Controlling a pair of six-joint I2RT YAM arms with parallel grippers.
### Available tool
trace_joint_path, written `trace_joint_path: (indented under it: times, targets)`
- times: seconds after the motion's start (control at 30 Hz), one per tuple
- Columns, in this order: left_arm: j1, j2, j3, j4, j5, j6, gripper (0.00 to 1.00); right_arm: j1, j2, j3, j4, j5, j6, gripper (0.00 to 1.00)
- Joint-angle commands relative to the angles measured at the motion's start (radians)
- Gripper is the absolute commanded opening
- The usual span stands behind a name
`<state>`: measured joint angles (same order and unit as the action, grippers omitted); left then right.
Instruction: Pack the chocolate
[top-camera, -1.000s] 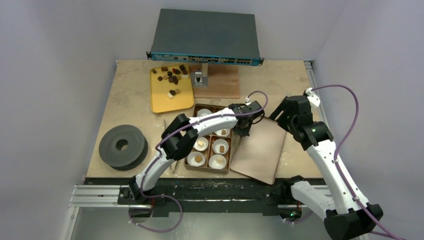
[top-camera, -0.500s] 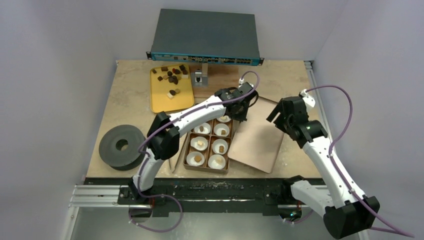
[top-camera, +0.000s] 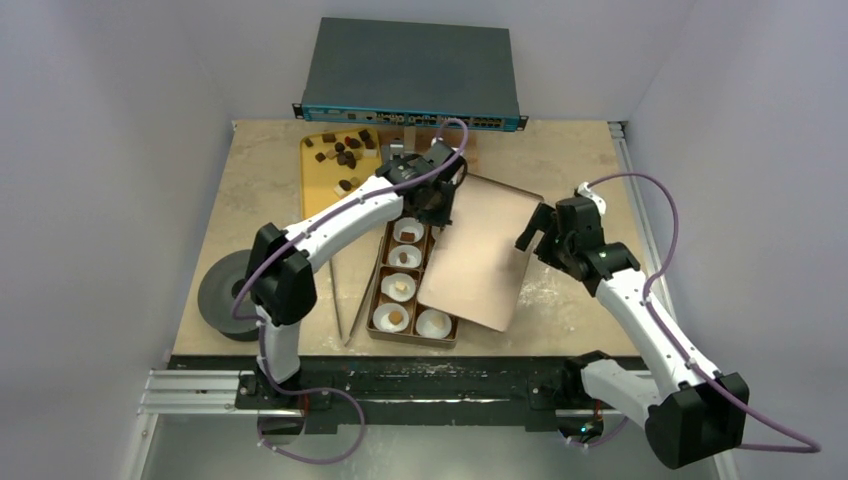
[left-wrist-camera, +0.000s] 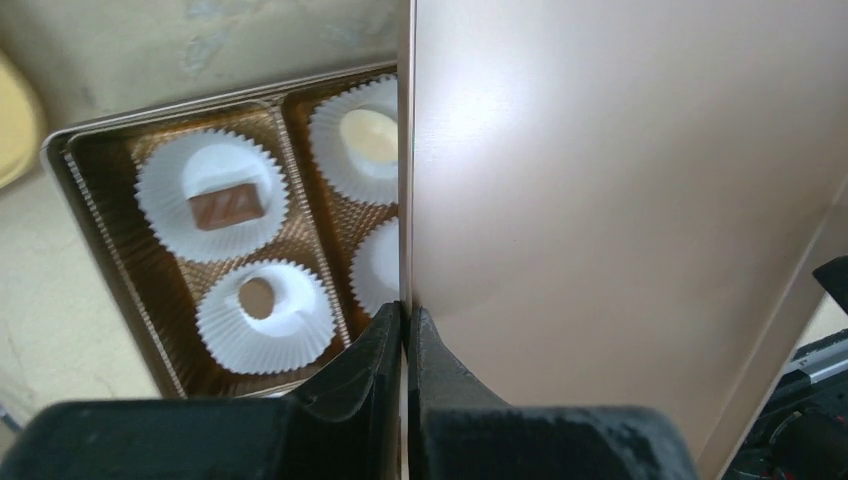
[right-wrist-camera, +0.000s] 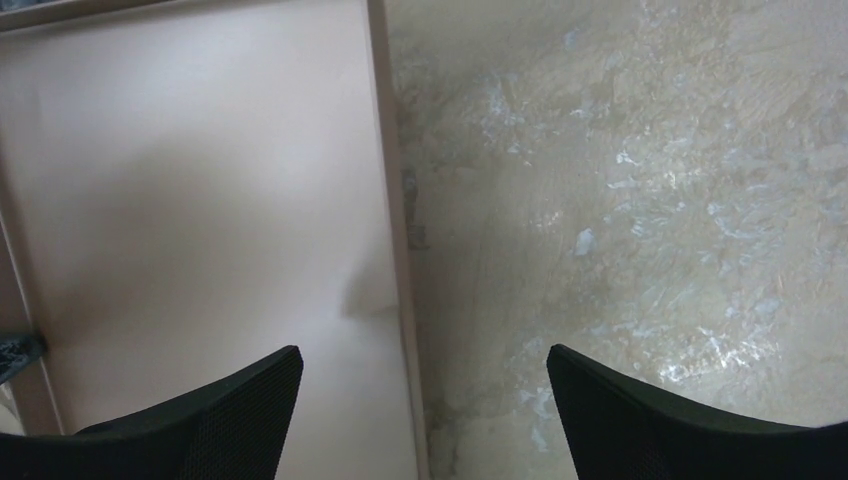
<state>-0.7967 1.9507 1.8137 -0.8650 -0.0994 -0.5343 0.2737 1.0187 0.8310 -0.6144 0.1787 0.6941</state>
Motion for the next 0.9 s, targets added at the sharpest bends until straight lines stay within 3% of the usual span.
trace_joint_path:
  times: [0.0, 0.17, 0.4, 0.47, 0.63, 0.87]
  targets:
    - [0.039, -0.123, -0.06, 0.039, 0.072, 0.02, 0.0, -0.003, -0.008, -0.023, 0.114, -0.093, -0.03, 0.9]
    - [0.083, -0.194, -0.141, 0.076, 0.166, 0.021, 0.0, -0.002, 0.004, -0.075, 0.314, -0.287, -0.029, 0.9]
    - [0.12, -0.257, -0.198, 0.097, 0.249, 0.034, 0.0, -0.003, 0.023, -0.069, 0.426, -0.4, -0.02, 0.92]
    - [0.123, -0.269, -0.212, 0.105, 0.266, 0.038, 0.0, -0.002, 0.039, -0.065, 0.465, -0.455, 0.0, 0.88]
    - [0.135, -0.304, -0.246, 0.136, 0.313, 0.039, 0.0, -0.002, 0.049, -0.068, 0.536, -0.57, 0.084, 0.6]
    - [0.141, -0.334, -0.242, 0.124, 0.28, 0.066, 0.0, -0.002, -0.025, -0.041, 0.497, -0.574, 0.167, 0.2]
